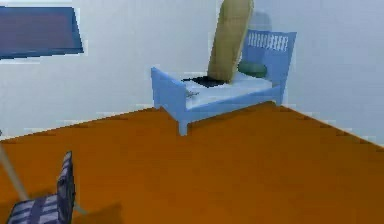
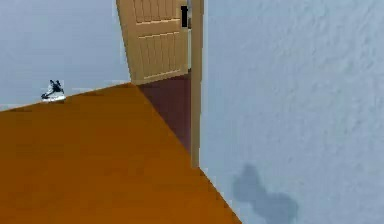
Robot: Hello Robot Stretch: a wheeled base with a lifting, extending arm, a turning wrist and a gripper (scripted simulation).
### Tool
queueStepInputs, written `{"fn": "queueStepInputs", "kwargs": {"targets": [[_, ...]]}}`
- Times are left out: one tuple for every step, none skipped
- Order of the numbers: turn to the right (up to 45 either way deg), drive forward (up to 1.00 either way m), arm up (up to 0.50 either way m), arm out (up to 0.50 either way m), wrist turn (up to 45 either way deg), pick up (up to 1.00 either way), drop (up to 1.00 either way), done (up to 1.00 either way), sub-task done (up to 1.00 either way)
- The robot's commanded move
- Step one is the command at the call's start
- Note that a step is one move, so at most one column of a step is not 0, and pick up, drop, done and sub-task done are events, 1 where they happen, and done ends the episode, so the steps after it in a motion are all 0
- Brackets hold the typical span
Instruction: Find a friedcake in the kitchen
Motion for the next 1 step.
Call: {"fn": "queueStepInputs", "kwargs": {"targets": [[45.0,0.0,0.0,0.0,0.0,0.0,0.0,0.0,0.0]]}}
